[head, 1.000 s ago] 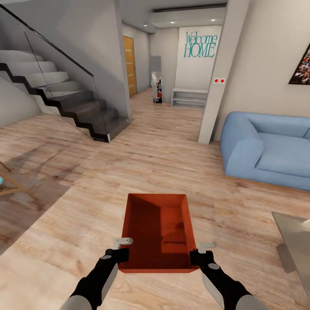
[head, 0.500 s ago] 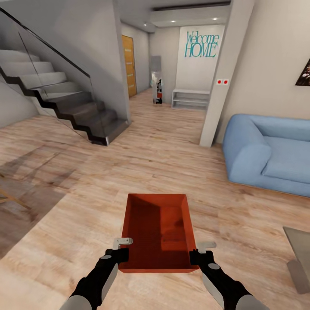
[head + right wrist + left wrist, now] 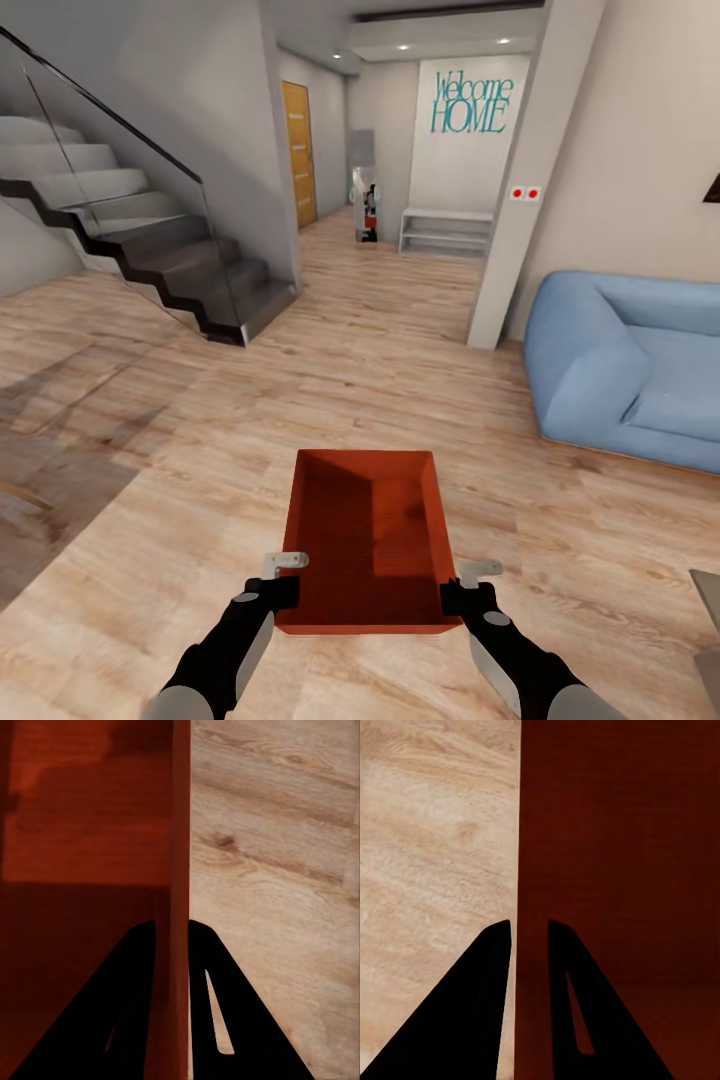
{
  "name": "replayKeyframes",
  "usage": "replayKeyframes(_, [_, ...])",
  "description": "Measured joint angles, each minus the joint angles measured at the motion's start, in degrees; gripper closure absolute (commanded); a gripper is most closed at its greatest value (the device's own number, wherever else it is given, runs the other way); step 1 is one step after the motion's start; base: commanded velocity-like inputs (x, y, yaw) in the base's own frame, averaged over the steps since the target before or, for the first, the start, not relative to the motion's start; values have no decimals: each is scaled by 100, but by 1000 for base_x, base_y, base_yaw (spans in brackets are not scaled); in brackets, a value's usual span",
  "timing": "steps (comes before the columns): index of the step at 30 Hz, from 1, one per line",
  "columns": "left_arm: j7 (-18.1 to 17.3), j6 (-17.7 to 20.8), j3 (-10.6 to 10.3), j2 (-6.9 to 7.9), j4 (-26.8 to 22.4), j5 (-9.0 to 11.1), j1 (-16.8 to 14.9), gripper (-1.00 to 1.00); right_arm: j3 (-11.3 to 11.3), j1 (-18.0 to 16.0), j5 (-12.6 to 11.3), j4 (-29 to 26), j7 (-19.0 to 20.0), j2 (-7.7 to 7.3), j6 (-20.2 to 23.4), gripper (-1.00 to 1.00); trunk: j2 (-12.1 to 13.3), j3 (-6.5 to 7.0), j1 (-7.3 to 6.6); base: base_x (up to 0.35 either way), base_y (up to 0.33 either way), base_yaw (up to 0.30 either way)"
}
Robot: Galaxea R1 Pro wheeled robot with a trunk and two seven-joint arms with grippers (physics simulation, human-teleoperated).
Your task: Move the two storage containers from the living room to the garage. In the garage, place one container on the floor and stack the other container on top of it (either order is fine).
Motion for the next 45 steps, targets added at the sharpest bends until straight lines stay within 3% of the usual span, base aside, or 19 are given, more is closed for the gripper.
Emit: replayKeyframes(45, [1, 0, 0, 0, -2, 1, 0, 100, -1, 0, 2, -1, 0, 0, 0, 100, 0, 0, 0, 337, 0, 0])
